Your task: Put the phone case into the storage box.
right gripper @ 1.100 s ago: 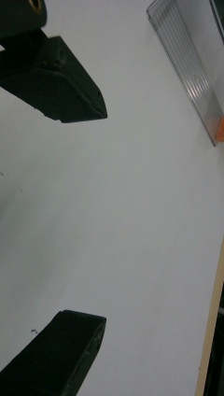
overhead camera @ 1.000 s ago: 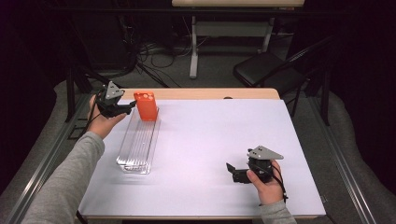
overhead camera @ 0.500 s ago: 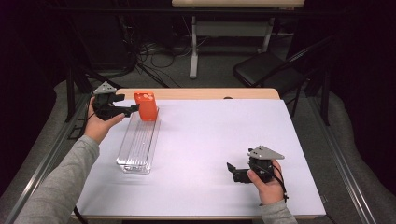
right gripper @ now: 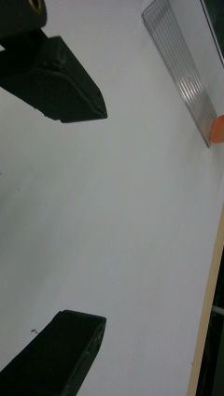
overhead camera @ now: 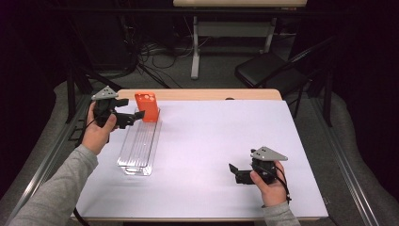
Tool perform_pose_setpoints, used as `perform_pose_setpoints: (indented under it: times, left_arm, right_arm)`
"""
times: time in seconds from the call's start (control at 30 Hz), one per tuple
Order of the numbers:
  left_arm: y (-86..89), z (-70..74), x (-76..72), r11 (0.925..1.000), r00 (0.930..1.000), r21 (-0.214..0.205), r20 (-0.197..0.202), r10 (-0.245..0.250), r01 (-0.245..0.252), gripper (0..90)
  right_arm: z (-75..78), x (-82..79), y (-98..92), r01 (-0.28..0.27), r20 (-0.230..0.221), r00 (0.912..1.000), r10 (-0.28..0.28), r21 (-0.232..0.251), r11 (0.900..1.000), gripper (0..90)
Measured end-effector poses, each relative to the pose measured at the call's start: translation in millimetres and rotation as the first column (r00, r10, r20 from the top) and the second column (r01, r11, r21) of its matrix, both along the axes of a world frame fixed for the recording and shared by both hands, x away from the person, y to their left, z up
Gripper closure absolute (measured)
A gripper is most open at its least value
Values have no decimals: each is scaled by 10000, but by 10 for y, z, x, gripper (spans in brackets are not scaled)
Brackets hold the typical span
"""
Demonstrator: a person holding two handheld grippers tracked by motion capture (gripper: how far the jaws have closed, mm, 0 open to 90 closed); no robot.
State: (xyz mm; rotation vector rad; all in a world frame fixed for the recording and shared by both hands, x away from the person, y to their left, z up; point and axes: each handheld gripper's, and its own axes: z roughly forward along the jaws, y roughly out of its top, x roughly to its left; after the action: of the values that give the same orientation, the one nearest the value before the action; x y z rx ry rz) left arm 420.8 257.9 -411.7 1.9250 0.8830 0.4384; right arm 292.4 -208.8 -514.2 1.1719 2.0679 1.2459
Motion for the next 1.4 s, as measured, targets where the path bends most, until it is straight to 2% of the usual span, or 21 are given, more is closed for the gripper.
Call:
perform_pose_setpoints:
  times: [0.07, 0.23, 0.33, 0.43, 0.6, 0.7, 0.93, 1.27, 1.4]
  left_arm:
    - [-3, 1, -53, 10000, 9999, -33, 71, -71, 72, 105]
    - [-15, -21, -257, 9980, 9997, -579, 76, -242, 246, 55]
    - [-53, -45, -388, 9986, 9996, -456, 32, -263, 265, 55]
    - [-96, -71, -498, 9989, 9992, -287, 157, -361, 365, 42]
    - [-178, -183, -657, 9978, 9984, -359, 112, -550, 554, 32]
    - [-242, -262, -710, 9985, 9984, -12, -46, -556, 556, 32]
    - [-397, -468, -798, 9970, 9969, 48, 139, -770, 769, 32]
    - [-472, -642, -907, 9936, 9934, -29, 190, -1130, 1131, 32]
    - [-460, -679, -963, 9930, 9931, -252, 241, -1151, 1157, 32]
  right_arm:
    - [10, -3, -1, -3, 77, 10000, 3, 54, 10000, 22]
    - [32, -21, -5, 35, 137, 9999, -36, 140, 9999, 22]
    - [34, -26, -11, 50, 115, 9999, -53, 181, 9998, 21]
    - [36, -34, -13, 72, 90, 9999, -74, 207, 9998, 21]
    - [50, -47, -11, 10, 162, 9999, -13, 179, 9998, 19]
    - [52, -53, -14, -10, 155, 9999, 7, 202, 9998, 12]
    - [39, -61, -2, -68, 140, 9999, 65, 193, 9998, 12]
    - [7, -68, 4, -163, 177, 9997, 162, 65, 9998, 12]
    - [0, -74, 0, -170, 153, 9997, 169, 94, 9998, 12]
